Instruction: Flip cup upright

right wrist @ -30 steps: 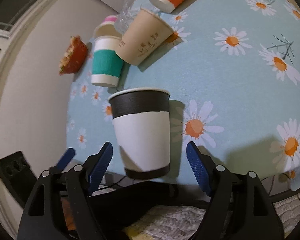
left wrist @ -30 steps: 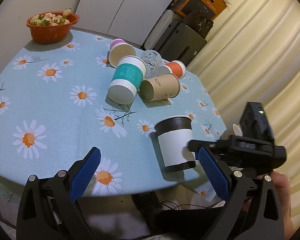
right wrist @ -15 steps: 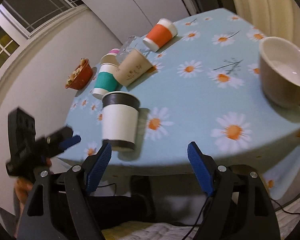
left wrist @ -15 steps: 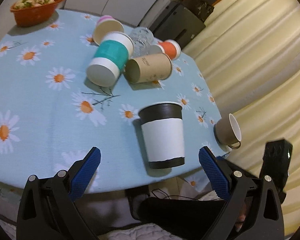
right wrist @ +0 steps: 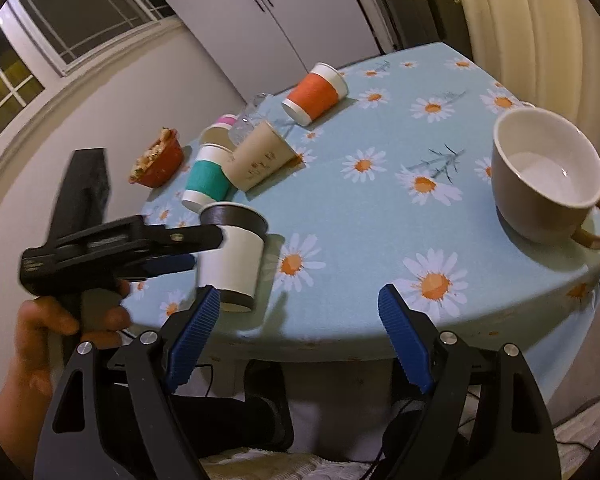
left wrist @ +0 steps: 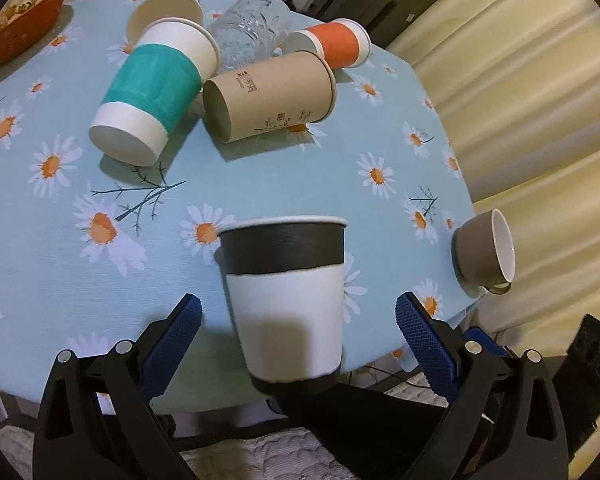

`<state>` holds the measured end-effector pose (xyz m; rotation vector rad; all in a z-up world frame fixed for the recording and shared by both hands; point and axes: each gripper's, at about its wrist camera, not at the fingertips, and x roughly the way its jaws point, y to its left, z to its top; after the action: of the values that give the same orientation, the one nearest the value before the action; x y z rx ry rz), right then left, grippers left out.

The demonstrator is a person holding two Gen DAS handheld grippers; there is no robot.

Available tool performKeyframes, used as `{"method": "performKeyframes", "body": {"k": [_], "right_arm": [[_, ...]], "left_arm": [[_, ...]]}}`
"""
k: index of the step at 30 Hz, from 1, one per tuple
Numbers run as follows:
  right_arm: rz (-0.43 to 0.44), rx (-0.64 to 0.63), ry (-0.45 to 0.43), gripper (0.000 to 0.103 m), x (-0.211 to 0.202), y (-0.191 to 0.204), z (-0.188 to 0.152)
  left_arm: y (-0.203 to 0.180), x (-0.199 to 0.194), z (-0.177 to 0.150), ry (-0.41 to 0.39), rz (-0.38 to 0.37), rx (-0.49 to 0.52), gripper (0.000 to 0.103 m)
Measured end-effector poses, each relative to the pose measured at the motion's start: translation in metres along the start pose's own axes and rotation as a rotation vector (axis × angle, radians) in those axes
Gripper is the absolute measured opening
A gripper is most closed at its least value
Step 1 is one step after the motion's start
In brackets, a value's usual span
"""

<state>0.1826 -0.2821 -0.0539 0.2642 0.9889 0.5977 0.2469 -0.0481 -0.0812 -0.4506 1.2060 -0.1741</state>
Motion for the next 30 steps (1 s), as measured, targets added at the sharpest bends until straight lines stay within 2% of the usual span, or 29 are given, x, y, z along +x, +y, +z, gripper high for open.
{"method": "performKeyframes", "body": {"k": [2, 4, 11, 13, 22, 30], "right_arm": [[-0.006, -0.017, -0.008, 0.081, 0.000, 0.003, 0.003], [-0.009, -0.020, -0.004, 0.081, 0.002, 0.003, 0.005], [-0.010, -0.039, 0.006, 0.081, 0.006, 0.007, 0.006], [-0.012, -0.043, 0.012, 0.081, 0.008, 0.008, 0.006], [0.006, -0.031, 0.005, 0.081, 0.007, 0.005, 0.006], [0.039, -0.034, -0.038, 0.081, -0.001, 0.008, 0.008]], "left_arm": [[0.000, 0.004, 0.001, 0.006, 0.028, 0.008, 0.094], [0.002, 0.010, 0.001, 0.024, 0.041, -0.002, 0.086], [0.011, 0.014, 0.001, 0.028, 0.052, -0.023, 0.073], [0.010, 0.016, 0.002, 0.030, 0.049, -0.019, 0.066], [0.005, 0.009, 0.002, -0.007, 0.043, 0.002, 0.064], [-0.010, -0.024, -0.007, -0.143, 0.057, 0.090, 0.064]]}}
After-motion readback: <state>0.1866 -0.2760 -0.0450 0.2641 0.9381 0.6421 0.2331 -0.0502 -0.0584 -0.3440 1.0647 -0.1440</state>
